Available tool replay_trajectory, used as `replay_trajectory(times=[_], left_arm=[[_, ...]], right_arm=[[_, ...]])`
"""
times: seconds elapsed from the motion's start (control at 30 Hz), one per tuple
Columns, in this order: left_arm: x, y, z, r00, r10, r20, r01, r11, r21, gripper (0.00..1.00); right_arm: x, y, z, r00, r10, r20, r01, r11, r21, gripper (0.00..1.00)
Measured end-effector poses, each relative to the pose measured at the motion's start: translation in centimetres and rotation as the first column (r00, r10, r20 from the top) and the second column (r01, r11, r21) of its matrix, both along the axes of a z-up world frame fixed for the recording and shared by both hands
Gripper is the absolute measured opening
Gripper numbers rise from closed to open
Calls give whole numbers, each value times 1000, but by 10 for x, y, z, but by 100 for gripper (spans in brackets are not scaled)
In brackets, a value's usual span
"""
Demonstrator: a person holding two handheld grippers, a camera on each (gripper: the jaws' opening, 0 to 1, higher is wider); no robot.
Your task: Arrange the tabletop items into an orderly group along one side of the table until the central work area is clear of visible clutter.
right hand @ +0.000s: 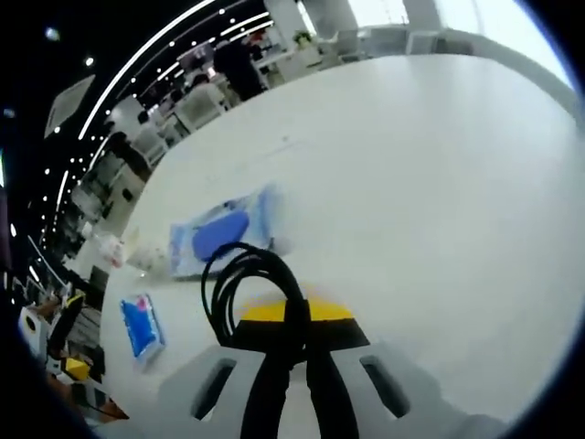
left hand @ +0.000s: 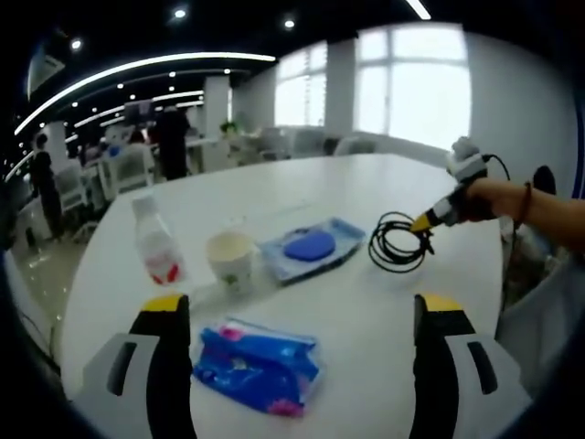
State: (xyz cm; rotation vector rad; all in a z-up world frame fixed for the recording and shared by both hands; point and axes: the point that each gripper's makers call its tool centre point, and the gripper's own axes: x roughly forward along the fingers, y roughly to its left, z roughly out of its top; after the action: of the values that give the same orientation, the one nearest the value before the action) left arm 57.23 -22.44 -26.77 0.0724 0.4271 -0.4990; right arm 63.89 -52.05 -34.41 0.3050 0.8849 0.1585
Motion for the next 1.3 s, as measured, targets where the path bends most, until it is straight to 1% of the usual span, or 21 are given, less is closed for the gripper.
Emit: replay_trajectory(times=[0.17,0.37,0.43,0.47,0.5,0.67,0.77,0.93,0.97,1.0,1.07,1.13,1.17,1.2,1.3], left_arm=[[0,3,-1,1000,8,2,-8,1000,7,98],[0,6,-6,1000,16,-12,-16,1000,15,98],[0,7,-7,1000,17,-15,-17,1000,16,98],[0,8,-7,1000,20,-16,-19,1000,17,98],[1,9,-7,1000,23,-14,-23,1000,17,98],[1,12,-9,999,33,-21,-33,999,17,97],[1,14,-10,999,38,-25,-37,999,18,97],[1,15,-11,999,40,-31,-40,999,21,97],[1,15,-12,999,40,-36,-39,999,27,97],[1,15,-12,999,39,-36,-38,999,29,97],[1,15,-11,999,38,-34,-37,999,29,97],[1,16,-12,999,37,-37,-36,999,28,97],[1,16,-12,999,38,-39,-37,999,28,97],[1,16,-12,999,39,-38,-38,999,29,97],[1,17,-11,999,42,-33,-42,999,27,97]], right_arm=[[0,-3,-13,1000,1,-26,-1,1000,-5,4],[0,-5,-26,999,-1,-43,1,1000,4,4],[0,-7,-31,999,0,-51,0,1000,-4,4],[0,-6,-33,999,6,-45,-6,1000,-2,4],[-1,-6,-33,999,-4,-47,4,1000,8,5],[-1,-6,-40,998,-13,-54,14,1000,12,5],[-3,-4,-44,997,-32,-69,35,999,34,6],[-6,-2,-50,997,-18,-71,19,1000,11,7],[-6,-3,-51,997,-25,-73,26,1000,8,8],[-4,-5,-51,998,-32,-58,32,999,-1,9],[-4,-3,-50,998,-29,-57,30,1000,9,12],[-2,-2,-48,998,-37,-50,38,999,13,19],[0,-2,-47,998,-45,-43,45,999,10,23],[1,-2,-45,998,-51,-34,52,999,12,30],[4,-2,-39,998,-60,-5,60,998,-1,47]])
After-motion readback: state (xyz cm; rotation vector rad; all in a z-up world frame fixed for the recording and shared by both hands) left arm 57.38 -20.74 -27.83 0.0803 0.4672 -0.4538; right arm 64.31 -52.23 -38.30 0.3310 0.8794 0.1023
